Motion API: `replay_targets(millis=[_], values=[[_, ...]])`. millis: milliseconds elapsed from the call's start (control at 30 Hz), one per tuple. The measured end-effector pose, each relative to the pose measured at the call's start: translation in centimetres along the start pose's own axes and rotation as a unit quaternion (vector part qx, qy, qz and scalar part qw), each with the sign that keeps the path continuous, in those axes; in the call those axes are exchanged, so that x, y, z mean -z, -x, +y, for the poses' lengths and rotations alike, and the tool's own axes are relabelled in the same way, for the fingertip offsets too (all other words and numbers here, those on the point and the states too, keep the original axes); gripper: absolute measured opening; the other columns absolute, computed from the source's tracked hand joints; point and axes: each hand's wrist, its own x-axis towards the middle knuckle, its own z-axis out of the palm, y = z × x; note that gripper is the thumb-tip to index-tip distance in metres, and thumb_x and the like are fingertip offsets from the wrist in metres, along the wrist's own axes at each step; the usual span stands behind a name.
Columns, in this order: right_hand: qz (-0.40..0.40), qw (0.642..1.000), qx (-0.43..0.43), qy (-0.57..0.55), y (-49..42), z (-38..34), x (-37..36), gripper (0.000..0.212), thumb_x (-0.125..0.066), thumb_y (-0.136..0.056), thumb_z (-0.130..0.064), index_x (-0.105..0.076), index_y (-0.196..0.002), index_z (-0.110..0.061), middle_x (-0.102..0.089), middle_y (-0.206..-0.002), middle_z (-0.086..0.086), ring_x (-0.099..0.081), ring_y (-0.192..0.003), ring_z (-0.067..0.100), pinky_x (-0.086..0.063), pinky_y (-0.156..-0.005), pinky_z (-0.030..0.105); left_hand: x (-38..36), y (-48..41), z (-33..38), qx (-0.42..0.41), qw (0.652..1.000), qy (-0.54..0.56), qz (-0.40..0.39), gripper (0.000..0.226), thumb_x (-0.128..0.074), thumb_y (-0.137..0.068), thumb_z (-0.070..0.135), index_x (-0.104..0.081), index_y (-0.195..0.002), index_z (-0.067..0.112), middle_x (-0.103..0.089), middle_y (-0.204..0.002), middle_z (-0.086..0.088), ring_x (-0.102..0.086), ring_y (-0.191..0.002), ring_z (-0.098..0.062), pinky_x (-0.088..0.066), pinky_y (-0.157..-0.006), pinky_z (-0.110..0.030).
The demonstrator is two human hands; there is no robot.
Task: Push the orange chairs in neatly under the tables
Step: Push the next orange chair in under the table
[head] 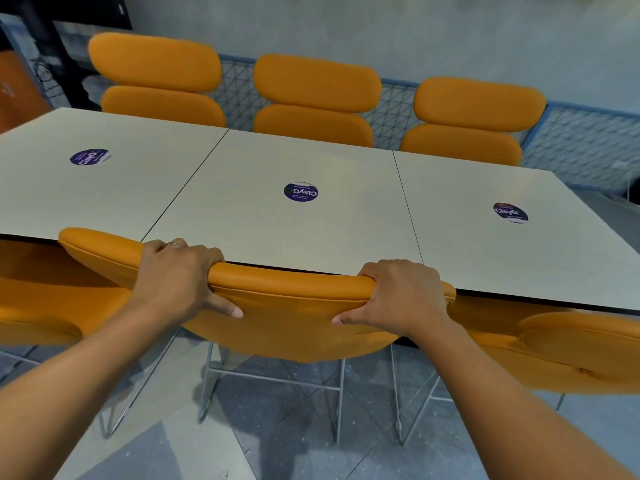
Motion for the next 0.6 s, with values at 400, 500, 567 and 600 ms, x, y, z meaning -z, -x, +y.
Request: replay_targets(millis=[400, 500, 567, 600], values=[[-0.008, 1.000, -0.008, -0.007, -1.5, 4.3, 0.0, 0.080, -0.059, -0.045, -0.099, -0.065, -0.102, -0.043, -0.063, -0.086, -0.018, -0.059, -0.088, 0.010, -0.046, -0.071, 0.031, -0.1, 0.2, 4.3, 0.031, 0.999, -0.038, -0.002, 0.085, -0.037, -0.034, 0.099, -0.059, -0.088, 0.037, -0.059, -0.071, 0.013, -0.044, -0.081, -0.013, -0.020, -0.074, -0.035], [0.004, 1.000, -0.019, -0.018, -1.7, 3.9, 0.0, 0.078, -0.062, -0.045, -0.097, -0.066, -0.102, -0.043, -0.064, -0.086, -0.018, -0.059, -0.089, 0.010, -0.041, -0.068, 0.030, 0.2, -0.5, 3.5, 0.026, 0.998, -0.048, -0.012, 0.086, -0.035, -0.034, 0.101, -0.057, -0.086, 0.037, -0.059, -0.072, 0.014, -0.048, -0.085, -0.013, -0.024, -0.076, -0.035], [0.008, 0.999, -0.030, -0.022, -2.1, 3.3, 0.1, 0.078, -0.063, -0.044, -0.097, -0.066, -0.101, -0.044, -0.064, -0.085, -0.017, -0.059, -0.089, 0.011, -0.039, -0.068, 0.030, 0.3, -1.1, 2.9, 0.022, 0.998, -0.050, -0.016, 0.085, -0.033, -0.033, 0.102, -0.055, -0.083, 0.037, -0.058, -0.072, 0.014, -0.047, -0.085, -0.013, -0.026, -0.077, -0.036], [0.008, 0.999, -0.035, -0.023, -2.2, 3.0, 0.2, 0.078, -0.063, -0.043, -0.097, -0.065, -0.100, -0.044, -0.064, -0.084, -0.017, -0.059, -0.088, 0.012, -0.040, -0.068, 0.030, 0.3, -1.3, 2.5, 0.019, 0.998, -0.049, -0.017, 0.084, -0.033, -0.034, 0.102, -0.054, -0.082, 0.037, -0.058, -0.072, 0.014, -0.047, -0.085, -0.013, -0.027, -0.078, -0.036]])
